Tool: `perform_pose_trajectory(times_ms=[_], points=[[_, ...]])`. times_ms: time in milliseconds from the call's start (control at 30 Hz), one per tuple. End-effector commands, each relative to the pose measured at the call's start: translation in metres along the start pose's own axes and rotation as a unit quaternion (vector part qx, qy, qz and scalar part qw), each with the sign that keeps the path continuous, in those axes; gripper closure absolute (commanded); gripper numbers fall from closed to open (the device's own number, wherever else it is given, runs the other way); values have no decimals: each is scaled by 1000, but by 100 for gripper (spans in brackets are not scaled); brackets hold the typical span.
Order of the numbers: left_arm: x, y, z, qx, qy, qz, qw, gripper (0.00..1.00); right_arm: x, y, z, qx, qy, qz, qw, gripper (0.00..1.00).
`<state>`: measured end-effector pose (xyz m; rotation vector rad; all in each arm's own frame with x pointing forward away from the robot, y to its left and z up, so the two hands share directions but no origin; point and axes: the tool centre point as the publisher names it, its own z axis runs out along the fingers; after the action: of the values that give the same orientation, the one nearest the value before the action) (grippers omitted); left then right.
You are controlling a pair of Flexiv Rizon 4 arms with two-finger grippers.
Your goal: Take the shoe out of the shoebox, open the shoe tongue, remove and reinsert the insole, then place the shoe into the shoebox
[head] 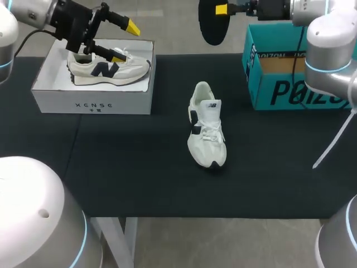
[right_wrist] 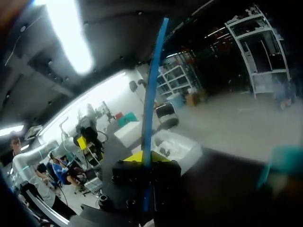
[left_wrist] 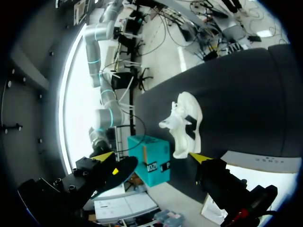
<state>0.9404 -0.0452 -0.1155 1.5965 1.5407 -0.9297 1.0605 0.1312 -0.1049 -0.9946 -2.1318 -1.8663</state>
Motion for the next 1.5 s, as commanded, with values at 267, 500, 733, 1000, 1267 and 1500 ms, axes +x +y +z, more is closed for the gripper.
perform_pose_trajectory(times_ms=[267,500,733,1000,1267,1500], points=[[0,-1,-1,0,1,0,1000,0,-19,-45,24,22,-4,11,1000,100],[0,-1,-1,0,1,0,1000,0,-37,-77,36,21,-13,12,1000,100],[0,-1,-1,0,1,0,1000,0,-45,-112,46,27,-9,12,1000,100],[0,-1,-1,0,1,0,1000,0,-51,-138,51,3,13,21,1000,100],[0,-1,-1,0,1,0,1000,0,-56,-164,50,21,3,34,999,100],[0,-1,-1,0,1,0,1000,0,-62,-176,42,14,-5,45,999,100]])
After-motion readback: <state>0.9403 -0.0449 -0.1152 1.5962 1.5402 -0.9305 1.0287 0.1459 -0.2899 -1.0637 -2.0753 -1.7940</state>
